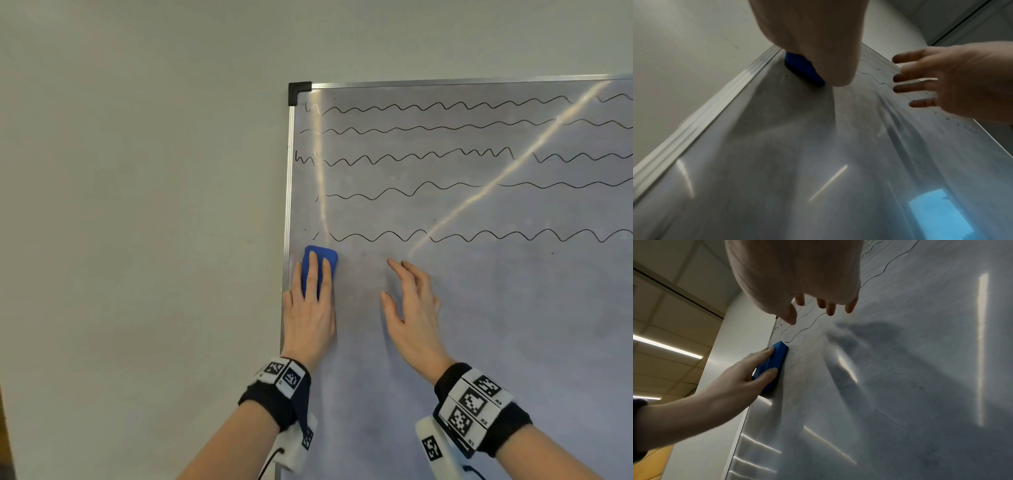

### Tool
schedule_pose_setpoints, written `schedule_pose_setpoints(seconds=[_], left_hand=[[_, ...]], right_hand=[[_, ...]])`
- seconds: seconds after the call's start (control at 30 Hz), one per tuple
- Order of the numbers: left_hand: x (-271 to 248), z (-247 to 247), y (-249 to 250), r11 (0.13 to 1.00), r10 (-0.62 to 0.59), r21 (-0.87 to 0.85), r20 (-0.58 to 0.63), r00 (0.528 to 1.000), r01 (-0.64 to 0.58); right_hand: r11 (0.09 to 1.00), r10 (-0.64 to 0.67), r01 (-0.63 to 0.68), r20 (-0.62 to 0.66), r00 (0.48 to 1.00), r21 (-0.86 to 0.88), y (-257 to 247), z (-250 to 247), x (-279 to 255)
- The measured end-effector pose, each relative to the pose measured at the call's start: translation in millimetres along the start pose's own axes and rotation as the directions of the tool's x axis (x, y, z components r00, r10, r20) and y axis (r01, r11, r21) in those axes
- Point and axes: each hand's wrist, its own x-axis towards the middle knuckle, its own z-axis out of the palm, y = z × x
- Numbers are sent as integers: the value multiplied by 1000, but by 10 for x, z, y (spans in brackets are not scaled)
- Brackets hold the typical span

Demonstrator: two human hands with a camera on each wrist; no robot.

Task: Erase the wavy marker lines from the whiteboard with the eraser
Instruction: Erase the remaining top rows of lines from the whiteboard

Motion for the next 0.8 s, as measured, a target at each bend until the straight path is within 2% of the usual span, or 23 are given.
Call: schedule_pose_setpoints(seconds=[0.2,0.27,0.33,0.43,0.5,0.6,0.7,0.73,0.8], left_hand=[[591,-166,-113,997,-71,13,-32,997,71],[622,-172,-88,997,-77,0,-56,995,77],[466,-125,-2,1000,-24,8,-73,997,25],[112,5,58,989,145,34,-40,989,-144],[147,-15,-40,979,200,52,-21,980,-199],[417,-134,-196,995,78,67,-46,996,-75],[532,-175,-123,998,-37,40,-67,997,39],[503,-146,-48,998,-26,48,-66,997,29],[399,-76,94,994,86,73,-44,995,-82]], right_hand=[[1000,21,-21,-17,1000,13,39,-73,47],[1000,25,-25,-12,1000,18,48,-72,12],[999,31,-31,2,1000,9,67,-54,-27],[999,32,-32,14,999,-8,78,-47,-41],[1000,29,-29,9,1000,-11,73,-57,-12],[1000,25,-25,-11,1000,6,59,-88,25],[1000,29,-29,-4,1000,10,72,-109,3],[1000,27,-26,-8,1000,7,79,-111,-9],[1000,31,-31,-11,999,0,94,-115,-19]])
